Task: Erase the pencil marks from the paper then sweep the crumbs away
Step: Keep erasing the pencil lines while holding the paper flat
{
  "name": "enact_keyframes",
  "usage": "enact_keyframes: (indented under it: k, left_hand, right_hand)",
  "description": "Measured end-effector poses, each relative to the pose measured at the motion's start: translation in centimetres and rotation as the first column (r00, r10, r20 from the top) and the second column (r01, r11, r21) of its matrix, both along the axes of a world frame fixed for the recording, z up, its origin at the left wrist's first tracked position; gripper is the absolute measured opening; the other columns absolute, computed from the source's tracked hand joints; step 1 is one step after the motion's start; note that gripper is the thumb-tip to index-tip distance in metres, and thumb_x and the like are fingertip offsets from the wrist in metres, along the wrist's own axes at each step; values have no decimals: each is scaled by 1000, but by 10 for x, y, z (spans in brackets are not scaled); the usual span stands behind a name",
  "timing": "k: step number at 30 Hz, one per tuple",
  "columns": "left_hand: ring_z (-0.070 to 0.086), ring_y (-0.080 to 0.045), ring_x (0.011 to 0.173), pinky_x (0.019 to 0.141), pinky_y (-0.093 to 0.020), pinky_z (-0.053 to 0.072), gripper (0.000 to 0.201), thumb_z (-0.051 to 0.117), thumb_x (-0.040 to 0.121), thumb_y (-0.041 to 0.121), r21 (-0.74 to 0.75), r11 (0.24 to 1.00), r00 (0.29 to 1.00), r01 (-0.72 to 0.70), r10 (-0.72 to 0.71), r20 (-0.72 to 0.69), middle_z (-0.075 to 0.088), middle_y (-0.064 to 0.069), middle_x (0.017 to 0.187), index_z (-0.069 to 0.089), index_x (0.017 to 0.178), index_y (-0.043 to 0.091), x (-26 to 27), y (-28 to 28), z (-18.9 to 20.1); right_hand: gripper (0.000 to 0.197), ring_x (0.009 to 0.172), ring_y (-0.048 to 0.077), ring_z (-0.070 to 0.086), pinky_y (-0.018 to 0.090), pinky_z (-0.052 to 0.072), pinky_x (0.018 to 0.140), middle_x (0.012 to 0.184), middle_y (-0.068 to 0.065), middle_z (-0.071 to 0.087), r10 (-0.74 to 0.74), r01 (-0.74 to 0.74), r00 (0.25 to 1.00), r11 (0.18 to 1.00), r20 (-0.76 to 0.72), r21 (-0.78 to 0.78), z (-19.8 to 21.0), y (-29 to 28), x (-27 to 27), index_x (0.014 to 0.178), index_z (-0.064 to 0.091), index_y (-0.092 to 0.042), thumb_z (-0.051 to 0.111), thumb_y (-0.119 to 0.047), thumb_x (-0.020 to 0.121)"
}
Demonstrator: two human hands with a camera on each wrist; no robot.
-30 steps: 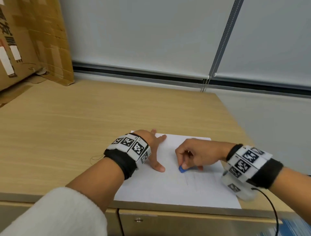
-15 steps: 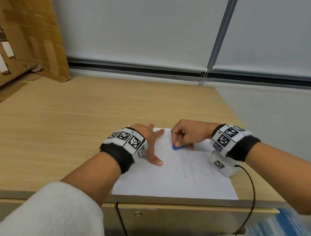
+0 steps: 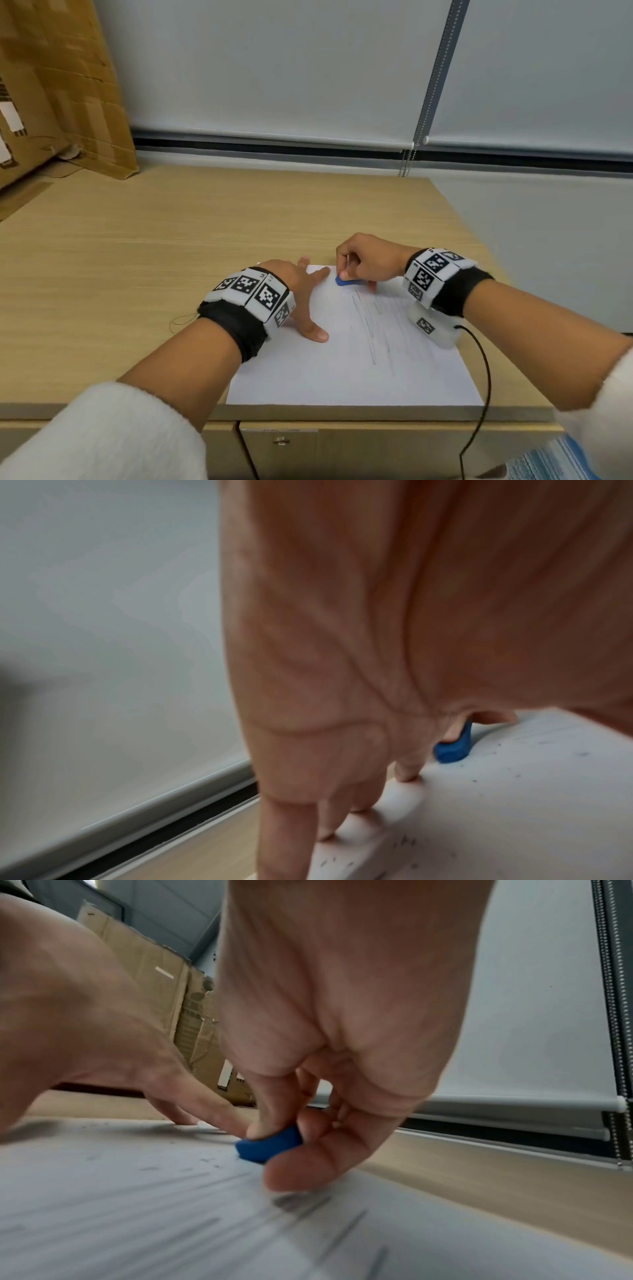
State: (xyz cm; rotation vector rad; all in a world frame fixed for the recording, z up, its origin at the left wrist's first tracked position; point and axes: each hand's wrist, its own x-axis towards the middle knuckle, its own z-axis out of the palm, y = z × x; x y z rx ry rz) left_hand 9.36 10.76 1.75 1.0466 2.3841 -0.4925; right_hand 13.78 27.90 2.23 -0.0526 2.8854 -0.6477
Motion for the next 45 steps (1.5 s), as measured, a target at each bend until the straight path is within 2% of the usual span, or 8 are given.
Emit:
enact_keyframes:
  k: [6, 11, 17, 22, 33, 37, 42, 45]
  left_hand:
    - [11, -28, 149, 112, -50, 31, 127, 66, 64, 79, -27, 1000, 1000, -5, 5, -5, -22, 1, 161, -19, 150, 40, -2, 2, -2]
    - [13, -27, 149, 112, -51, 31, 126, 66, 64, 79, -28, 1000, 1000, -5, 5, -2, -22, 2, 160, -19, 149, 41, -3, 2, -2]
    - [12, -27, 149, 113, -49, 30, 126, 66, 65, 77, -8, 1000, 1000, -1, 1, -10, -22, 1, 161, -18, 150, 39, 0, 1, -2]
    - [13, -27, 148, 112, -48, 30, 127, 66, 63, 79, -14, 1000, 1000, -2, 2, -1, -22, 2, 161, -18, 150, 40, -3, 0, -2]
    - [12, -26, 149, 112, -49, 31, 127, 66, 64, 78, -28, 1000, 1000, -2, 2, 0, -23, 2, 160, -19, 150, 40, -3, 3, -2]
    - [8, -26, 149, 113, -50, 29, 126, 67, 66, 76, -31, 999, 1000, -10, 10, 5, -24, 2, 160, -19, 150, 39, -1, 2, 0]
    - [10, -26, 149, 112, -49, 31, 127, 67, 65, 77, -35, 999, 1000, -6, 6, 9, -24, 1, 160, -19, 150, 39, -2, 3, -1]
    - [9, -26, 149, 112, -50, 31, 127, 67, 64, 78, -43, 999, 1000, -10, 10, 9, -25, 2, 160, -20, 149, 40, -2, 3, -1]
  right_hand:
    - [7, 59, 14, 55, 29, 53, 51, 72, 12, 57, 158, -132, 952, 985, 263, -114, 5, -5, 17, 81, 68, -11, 66, -7, 87]
    - [9, 59, 12, 54, 35, 54, 62, 65, -2, 54, -5, 6, 999, 1000, 42, -23, 3, -3, 3, 78, 65, -14, 68, -11, 86]
    - [9, 59, 12, 53, 28, 53, 50, 71, 9, 56, 161, -145, 950, 986, 268, -79, 5, -9, 29, 79, 66, -13, 67, -8, 86]
    - [4, 55, 16, 55, 32, 55, 51, 66, 7, 58, -13, 23, 992, 997, 126, -75, 5, 4, 18, 83, 66, -7, 65, -7, 87]
    - [6, 49, 16, 50, 23, 43, 41, 62, 3, 58, -20, 25, 993, 999, 117, -44, 2, 5, 23, 83, 64, -8, 63, -9, 88]
    - [4, 57, 20, 53, 26, 47, 45, 74, 18, 61, 100, -95, 960, 995, 262, -30, 5, 2, 32, 84, 67, -9, 65, -10, 87]
    - [9, 57, 23, 55, 28, 49, 46, 63, 3, 58, -45, 50, 994, 998, 98, -48, 2, 6, 23, 79, 63, -12, 64, -10, 88]
    - [8, 62, 22, 54, 26, 48, 46, 72, 16, 60, 56, -40, 970, 997, 236, -72, 1, 4, 36, 80, 64, -11, 65, -10, 88]
